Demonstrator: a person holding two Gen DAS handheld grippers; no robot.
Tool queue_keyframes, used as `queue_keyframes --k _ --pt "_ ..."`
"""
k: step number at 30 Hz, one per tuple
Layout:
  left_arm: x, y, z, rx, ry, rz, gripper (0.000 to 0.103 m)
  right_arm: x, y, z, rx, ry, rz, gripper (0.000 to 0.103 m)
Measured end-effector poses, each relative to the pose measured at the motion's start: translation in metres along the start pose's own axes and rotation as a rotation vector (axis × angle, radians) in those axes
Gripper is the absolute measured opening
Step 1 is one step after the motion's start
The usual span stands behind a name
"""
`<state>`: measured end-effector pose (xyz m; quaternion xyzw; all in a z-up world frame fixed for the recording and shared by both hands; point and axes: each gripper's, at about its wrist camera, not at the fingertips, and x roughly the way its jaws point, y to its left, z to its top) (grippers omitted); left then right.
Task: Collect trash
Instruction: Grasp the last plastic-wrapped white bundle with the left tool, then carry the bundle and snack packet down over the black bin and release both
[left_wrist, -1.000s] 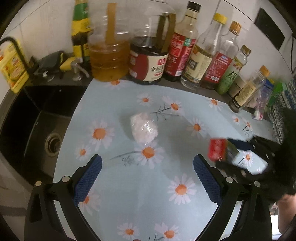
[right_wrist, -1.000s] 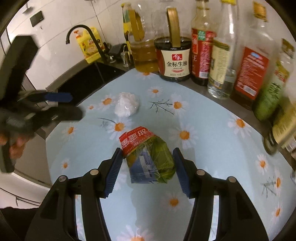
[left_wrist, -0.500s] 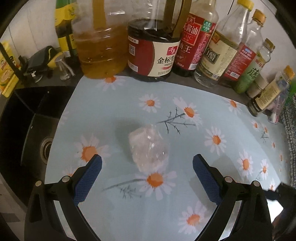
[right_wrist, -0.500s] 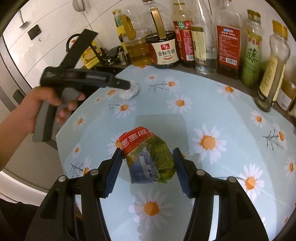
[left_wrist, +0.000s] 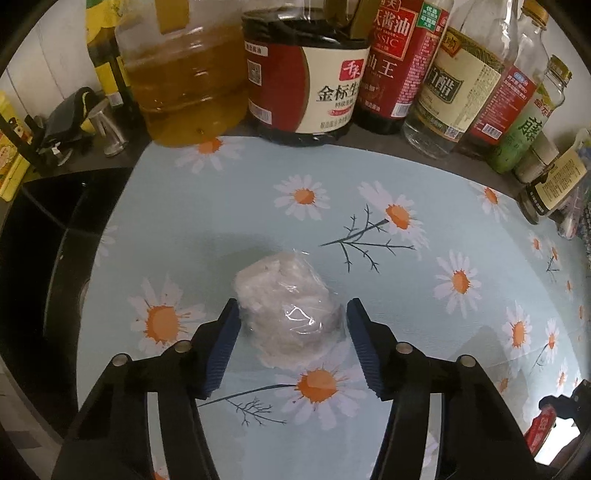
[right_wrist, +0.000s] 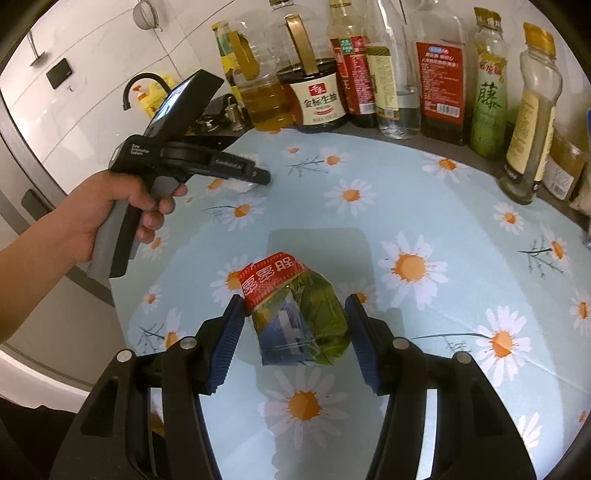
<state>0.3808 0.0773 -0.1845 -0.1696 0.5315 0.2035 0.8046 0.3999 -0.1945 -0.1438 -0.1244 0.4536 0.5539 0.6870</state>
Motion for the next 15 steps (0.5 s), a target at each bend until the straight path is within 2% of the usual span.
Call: queue_keyframes --k 11,15 --pt "-0.0030 -0.0030 -0.0064 0.055 -0.015 -0.017 0.050 -0.0016 0.0060 -0.0037 0.026 -0.003 -0.023 0.056" --pt "-0.0086 -0.0037 -0.0102 0.068 -0.033 -0.032 0.050 -0.0061 0.0029 -0.0048 0.072 -0.016 -0.025 0.056"
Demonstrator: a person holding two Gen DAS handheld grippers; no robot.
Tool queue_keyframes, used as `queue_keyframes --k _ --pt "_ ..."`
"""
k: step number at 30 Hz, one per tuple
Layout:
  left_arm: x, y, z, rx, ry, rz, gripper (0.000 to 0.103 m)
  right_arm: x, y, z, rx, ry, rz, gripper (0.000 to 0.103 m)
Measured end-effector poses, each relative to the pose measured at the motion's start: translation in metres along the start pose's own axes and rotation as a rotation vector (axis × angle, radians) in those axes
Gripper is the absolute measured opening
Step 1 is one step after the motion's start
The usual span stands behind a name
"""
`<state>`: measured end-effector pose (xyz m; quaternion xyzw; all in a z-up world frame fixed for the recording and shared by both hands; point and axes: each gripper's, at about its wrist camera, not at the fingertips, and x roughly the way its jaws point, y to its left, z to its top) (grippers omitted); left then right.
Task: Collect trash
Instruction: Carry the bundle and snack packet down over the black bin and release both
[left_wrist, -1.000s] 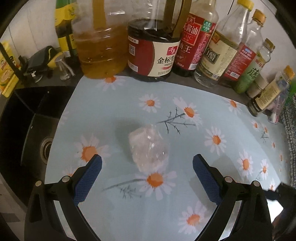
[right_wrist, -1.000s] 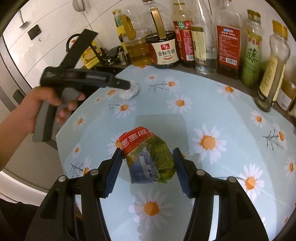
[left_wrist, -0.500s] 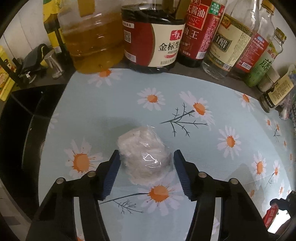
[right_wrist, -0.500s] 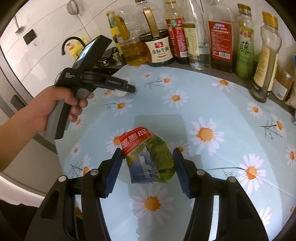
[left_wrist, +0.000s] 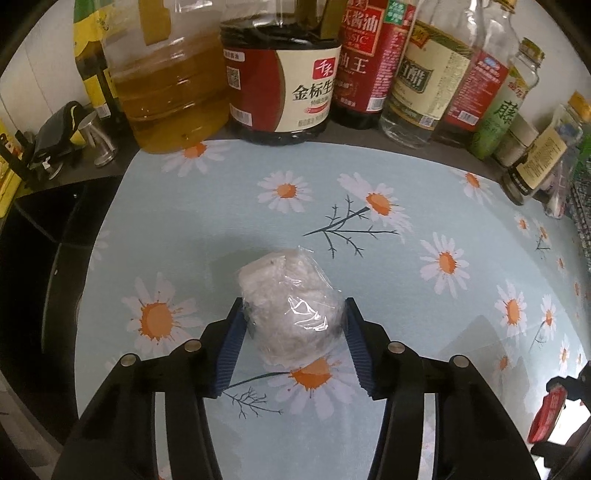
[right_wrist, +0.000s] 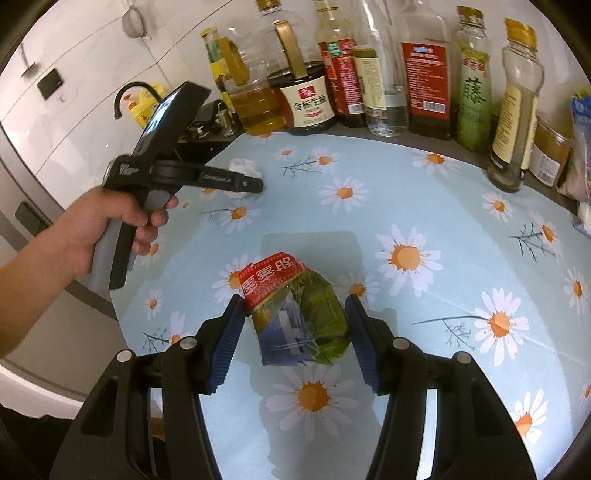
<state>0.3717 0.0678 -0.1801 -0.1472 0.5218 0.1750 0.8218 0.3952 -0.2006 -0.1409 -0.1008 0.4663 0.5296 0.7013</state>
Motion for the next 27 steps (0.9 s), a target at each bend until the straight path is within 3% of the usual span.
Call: queue_keyframes --k 15,27 --pt "-0.055 0.006 -0.040 0.098 -0.079 -0.077 0.050 -0.011 0.030 -0.029 0.119 -0.035 -0.046 0.056" --pt "-0.117 0.018 -0.107 0.220 -0.140 -0.182 0.050 -0.025 0.089 -0.049 0.171 -0.089 -0.144 0.056"
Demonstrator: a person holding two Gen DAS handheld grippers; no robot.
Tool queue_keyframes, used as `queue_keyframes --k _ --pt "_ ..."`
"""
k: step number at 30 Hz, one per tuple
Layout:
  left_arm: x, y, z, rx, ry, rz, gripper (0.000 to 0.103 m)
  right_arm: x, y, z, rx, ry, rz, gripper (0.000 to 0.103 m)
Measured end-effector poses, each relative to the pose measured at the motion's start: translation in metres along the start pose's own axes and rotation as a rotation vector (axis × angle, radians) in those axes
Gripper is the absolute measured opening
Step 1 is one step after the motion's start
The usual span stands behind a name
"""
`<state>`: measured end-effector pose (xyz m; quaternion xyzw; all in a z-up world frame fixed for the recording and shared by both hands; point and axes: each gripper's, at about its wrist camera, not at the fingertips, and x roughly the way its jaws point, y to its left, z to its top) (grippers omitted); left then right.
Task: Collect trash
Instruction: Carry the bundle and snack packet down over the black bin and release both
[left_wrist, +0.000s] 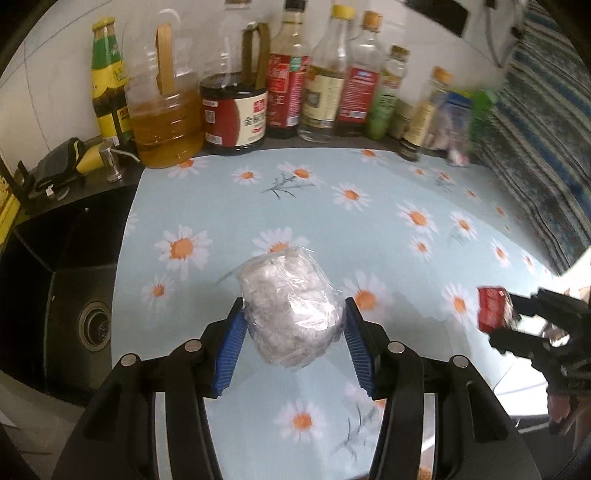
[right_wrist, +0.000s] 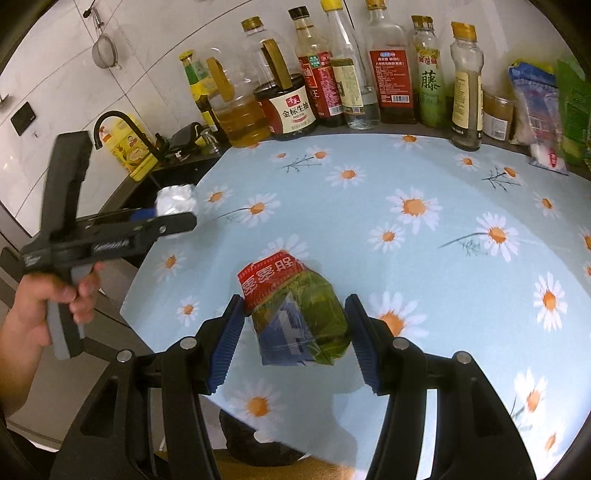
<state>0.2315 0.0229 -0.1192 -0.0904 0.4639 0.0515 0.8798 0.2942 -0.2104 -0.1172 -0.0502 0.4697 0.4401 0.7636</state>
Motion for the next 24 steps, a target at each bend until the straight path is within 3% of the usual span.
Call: queue_keyframes --k 15,24 --pt "-0.065 -0.005 -0.082 0.051 -0.040 -0.126 0.050 -0.030 0.065 -0.062 0.060 -0.043 -0.067 0.056" --pt "-0.074 -0.007 -0.125 0.049 0.000 -0.167 0.050 -0.029 0.091 -0.095 0.087 -0.015 -0.043 0.056"
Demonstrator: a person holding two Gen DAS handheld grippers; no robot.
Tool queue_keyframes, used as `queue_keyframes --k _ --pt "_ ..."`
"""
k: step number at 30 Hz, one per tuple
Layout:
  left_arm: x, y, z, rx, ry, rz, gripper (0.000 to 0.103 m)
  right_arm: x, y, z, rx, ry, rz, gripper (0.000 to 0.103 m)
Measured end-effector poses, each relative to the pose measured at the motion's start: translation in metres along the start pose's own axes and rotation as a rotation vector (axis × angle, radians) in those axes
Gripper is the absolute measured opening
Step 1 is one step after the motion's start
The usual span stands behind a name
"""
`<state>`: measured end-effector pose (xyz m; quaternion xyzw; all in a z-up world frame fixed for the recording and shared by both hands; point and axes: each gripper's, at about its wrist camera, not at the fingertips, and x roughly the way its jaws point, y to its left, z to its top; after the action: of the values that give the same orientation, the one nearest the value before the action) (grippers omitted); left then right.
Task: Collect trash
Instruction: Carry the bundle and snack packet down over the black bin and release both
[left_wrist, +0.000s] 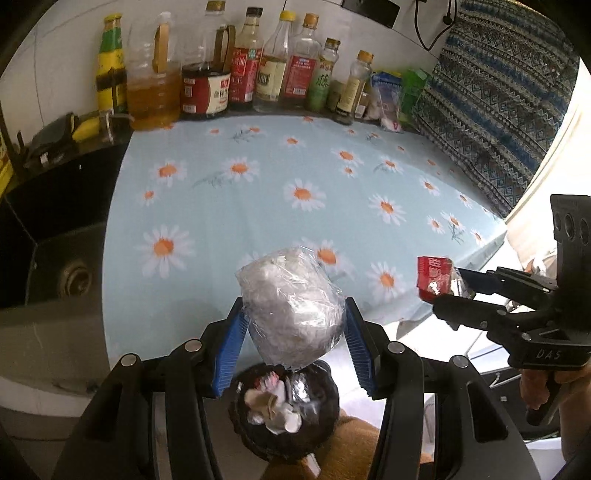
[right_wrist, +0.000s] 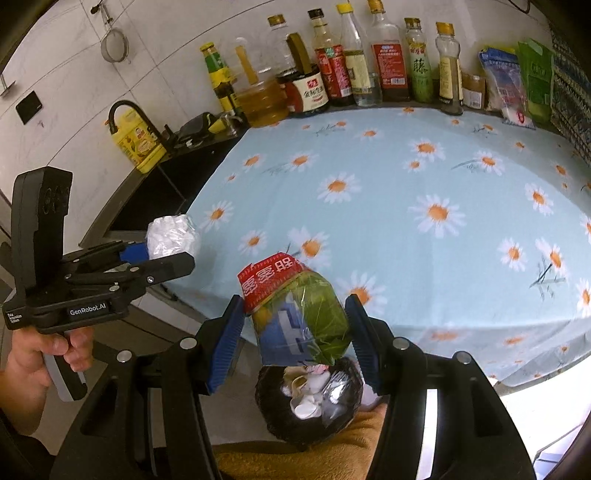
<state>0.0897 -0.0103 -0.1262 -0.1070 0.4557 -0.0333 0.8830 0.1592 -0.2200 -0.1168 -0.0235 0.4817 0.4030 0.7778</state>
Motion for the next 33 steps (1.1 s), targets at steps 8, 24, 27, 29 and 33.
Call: queue_keyframes --k 8,24,27,29,33 --pt "0.009 -0.005 -0.038 -0.021 0.060 -0.013 0.050 0.010 0.001 -0.028 0.074 0.049 0.067 0.057" --pt "0.057 0.000 -0.107 -0.043 0.262 -0.034 0.050 0.072 -0.013 -0.089 0.129 0.242 0.063 0.057" --pt "0.070 0.006 -0.118 -0.065 0.304 -0.031 0.050 0.089 -0.022 -0.099 0.157 0.276 0.056 0.057" --pt "0.078 0.009 -0.125 -0.072 0.324 -0.025 0.050 0.101 -0.028 -0.105 0.191 0.305 0.072 0.057" --pt "0.092 0.014 -0.136 -0.080 0.370 -0.029 0.050 0.126 -0.037 -0.119 0.247 0.374 0.066 0.057"
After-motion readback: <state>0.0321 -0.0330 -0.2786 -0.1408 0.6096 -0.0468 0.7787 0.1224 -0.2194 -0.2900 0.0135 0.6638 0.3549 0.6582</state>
